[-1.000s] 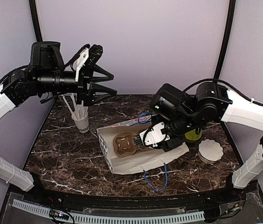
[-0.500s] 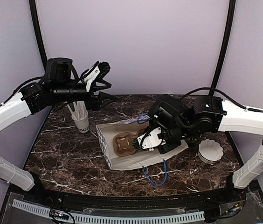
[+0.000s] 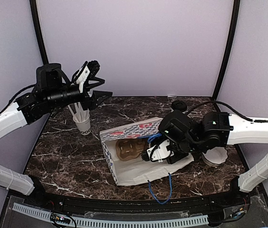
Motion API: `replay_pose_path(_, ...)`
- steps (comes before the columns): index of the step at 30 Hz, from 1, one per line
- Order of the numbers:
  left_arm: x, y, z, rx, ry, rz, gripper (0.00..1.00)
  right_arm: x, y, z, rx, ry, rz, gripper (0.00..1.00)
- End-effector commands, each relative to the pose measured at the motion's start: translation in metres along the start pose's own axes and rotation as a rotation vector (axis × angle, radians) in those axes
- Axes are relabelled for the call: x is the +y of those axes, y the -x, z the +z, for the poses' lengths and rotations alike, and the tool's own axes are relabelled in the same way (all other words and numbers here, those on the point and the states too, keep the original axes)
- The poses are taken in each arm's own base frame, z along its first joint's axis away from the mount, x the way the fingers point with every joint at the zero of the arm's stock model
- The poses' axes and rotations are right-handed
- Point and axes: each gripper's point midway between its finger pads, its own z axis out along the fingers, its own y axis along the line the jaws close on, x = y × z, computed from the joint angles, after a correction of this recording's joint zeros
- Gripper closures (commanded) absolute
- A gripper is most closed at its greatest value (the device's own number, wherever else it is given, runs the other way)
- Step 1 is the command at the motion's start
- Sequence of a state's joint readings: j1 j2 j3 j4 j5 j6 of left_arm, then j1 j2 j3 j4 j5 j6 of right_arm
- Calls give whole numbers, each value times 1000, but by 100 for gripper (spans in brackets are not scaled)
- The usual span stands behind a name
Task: Pack the takeout coffee
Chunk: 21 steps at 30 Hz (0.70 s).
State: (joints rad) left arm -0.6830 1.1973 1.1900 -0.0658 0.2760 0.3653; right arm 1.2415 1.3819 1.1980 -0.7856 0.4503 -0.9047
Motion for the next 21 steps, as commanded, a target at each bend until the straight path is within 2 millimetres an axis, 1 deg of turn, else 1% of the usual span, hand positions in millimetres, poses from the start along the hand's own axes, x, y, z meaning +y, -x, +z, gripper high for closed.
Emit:
replay_pose_path(1,0,3,-5,-39,4,-3,34,-16,8,1,-44,-93,30,50)
replay_pose_path(6,-4,-1,-4,-34,-12,-11,34,-24,7,10,-38,-123,34,51)
replay_pose_path(10,-3,-1,-5,-33,-5,-10,34,-27,5,17,-28,-138,32,51)
replay_pose_path(18,-2,-2,-6,-32,3,-9,34,-25,3,28,-21,-116,21,51)
replay_pose_path(21,-2,-2,-7,-33,8,-5,34,-20,2,33,-17,-107,14,51)
